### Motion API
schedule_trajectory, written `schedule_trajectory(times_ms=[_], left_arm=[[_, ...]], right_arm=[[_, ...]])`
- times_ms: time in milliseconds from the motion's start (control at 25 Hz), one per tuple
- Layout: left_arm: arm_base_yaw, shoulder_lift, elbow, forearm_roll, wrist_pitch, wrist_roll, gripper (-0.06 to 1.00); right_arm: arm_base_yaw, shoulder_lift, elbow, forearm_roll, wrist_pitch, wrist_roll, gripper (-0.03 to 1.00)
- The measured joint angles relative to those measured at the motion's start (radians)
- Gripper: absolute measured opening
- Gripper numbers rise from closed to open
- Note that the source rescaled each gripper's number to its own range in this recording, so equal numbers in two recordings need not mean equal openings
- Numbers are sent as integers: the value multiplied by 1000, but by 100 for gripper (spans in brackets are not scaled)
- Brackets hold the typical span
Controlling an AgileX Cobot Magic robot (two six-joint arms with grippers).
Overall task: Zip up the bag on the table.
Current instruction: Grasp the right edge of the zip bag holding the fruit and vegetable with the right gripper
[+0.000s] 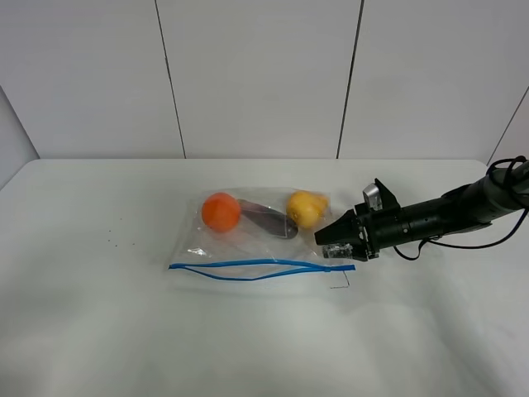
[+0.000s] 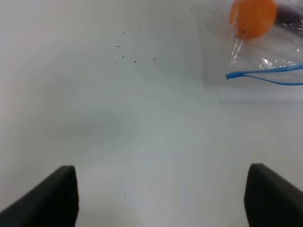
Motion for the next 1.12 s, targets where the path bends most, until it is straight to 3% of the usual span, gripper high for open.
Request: schedule_trajectory(times_ms=[240, 520, 800, 1120], left_arm=[[0, 0, 0, 0, 0, 0, 73], [0, 0, 0, 0, 0, 0, 73], [0, 0, 0, 0, 0, 0, 73], [0, 0, 0, 0, 0, 0, 73]], right_arm=[[0, 0, 0, -7, 0, 0, 43], [0, 0, 0, -18, 0, 0, 40], [0, 0, 0, -20, 0, 2, 18], [0, 0, 0, -20, 0, 3, 4]])
